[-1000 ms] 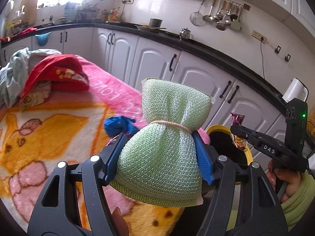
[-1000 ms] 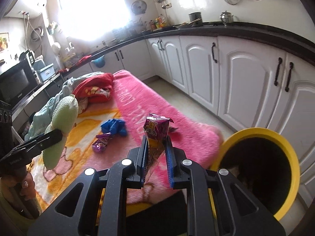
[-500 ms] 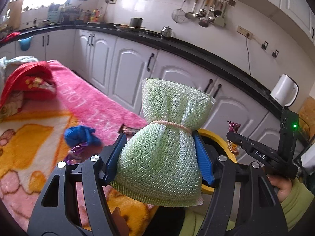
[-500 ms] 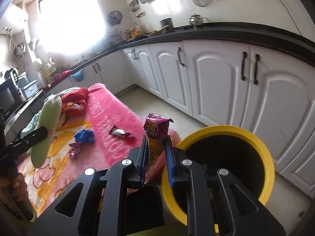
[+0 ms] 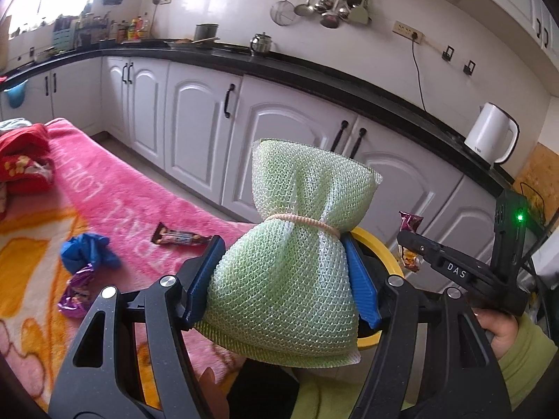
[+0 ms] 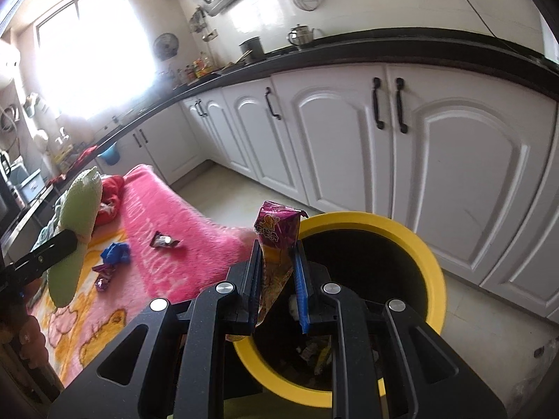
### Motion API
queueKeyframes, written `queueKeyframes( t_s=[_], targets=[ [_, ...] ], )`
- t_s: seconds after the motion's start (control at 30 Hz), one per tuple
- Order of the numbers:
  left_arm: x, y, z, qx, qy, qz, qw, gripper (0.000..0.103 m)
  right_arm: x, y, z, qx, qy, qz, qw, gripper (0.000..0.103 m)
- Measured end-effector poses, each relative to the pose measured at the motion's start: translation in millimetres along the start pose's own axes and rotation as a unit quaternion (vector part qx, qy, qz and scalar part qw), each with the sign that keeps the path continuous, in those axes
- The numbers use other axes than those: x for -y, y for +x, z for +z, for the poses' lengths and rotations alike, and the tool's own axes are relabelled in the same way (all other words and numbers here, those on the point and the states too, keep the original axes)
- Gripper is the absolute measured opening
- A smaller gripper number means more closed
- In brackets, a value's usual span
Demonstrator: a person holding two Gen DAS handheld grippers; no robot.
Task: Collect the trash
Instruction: 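Carry the green mesh bag and purple wrapper over the yellow bin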
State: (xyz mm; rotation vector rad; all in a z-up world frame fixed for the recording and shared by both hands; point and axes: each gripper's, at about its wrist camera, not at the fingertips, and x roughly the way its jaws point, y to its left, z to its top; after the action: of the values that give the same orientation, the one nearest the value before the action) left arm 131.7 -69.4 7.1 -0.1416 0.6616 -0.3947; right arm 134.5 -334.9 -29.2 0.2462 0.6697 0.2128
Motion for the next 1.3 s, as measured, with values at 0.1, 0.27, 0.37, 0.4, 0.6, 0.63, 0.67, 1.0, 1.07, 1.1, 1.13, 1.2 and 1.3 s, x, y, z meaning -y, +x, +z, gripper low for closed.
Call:
queueKeyframes(
  t_s=[0.1, 0.27, 0.37, 0.4, 0.6, 0.63, 0.67, 1.0, 1.07, 1.1, 1.13, 1.2, 1.3],
  targets=[
    [7.5, 7.7, -1.1, -0.006, 0.009, -0.004, 0.9999, 0.059, 10.4, -1.3, -0.6, 0.003, 0.010, -0.005, 1.000, 0.016],
    [22.1, 22.6, -4.3, -0.019, 0.023, -0.011, 0.9995, 0.059, 26.5, -4.2, -1.4, 0.011, 0.019, -0.022, 1.000, 0.016],
    [31.7, 33.6, -7.2, -0.028, 0.033, -0.017, 0.9989, 0.059, 35.0, -5.2, -2.1, 0.014, 0.021, -0.033, 0.999, 0.017],
    [33.7, 35.9, -7.6, -0.030, 0.035, -0.018, 0.9988, 0.059, 37.5, -5.3, -2.7, 0.014, 0.022, -0.036, 0.999, 0.017],
    [52.0, 55.9, -16.9, -0.050, 0.051, -0.028, 0.9971, 0.059, 55.5, -2.3, -6.7, 0.008, 0.041, -0.047, 0.998, 0.017],
    [54.9, 59.7, -19.0, -0.054, 0.054, -0.029, 0.9967, 0.059, 57.5, -1.1, -6.9, 0.006, 0.043, -0.047, 0.998, 0.017],
    [57.7, 63.4, -20.3, -0.058, 0.056, -0.031, 0.9963, 0.059, 59.8, -0.1, -7.2, 0.004, 0.045, -0.049, 0.998, 0.017],
    [72.6, 97.1, -38.3, -0.095, 0.076, -0.032, 0.9921, 0.060, 78.7, 11.3, -14.2, -0.011, 0.062, -0.059, 0.996, 0.017],
    [74.9, 103.1, -41.3, -0.100, 0.080, -0.031, 0.9913, 0.060, 83.3, 14.6, -15.9, -0.017, 0.069, -0.059, 0.996, 0.017],
    [75.9, 106.6, -43.0, -0.103, 0.082, -0.032, 0.9908, 0.060, 85.1, 16.1, -17.0, -0.020, 0.073, -0.059, 0.995, 0.017],
    [76.4, 108.6, -44.8, -0.105, 0.083, -0.032, 0.9905, 0.060, 86.3, 16.9, -17.4, -0.021, 0.074, -0.059, 0.995, 0.017],
    [77.8, 114.0, -47.1, -0.110, 0.086, -0.031, 0.9897, 0.061, 89.4, 19.0, -17.9, -0.025, 0.079, -0.058, 0.995, 0.018],
    [79.3, 124.5, -52.9, -0.124, 0.090, -0.028, 0.9878, 0.061, 93.3, 21.5, -19.6, -0.029, 0.085, -0.057, 0.994, 0.018]
  ],
)
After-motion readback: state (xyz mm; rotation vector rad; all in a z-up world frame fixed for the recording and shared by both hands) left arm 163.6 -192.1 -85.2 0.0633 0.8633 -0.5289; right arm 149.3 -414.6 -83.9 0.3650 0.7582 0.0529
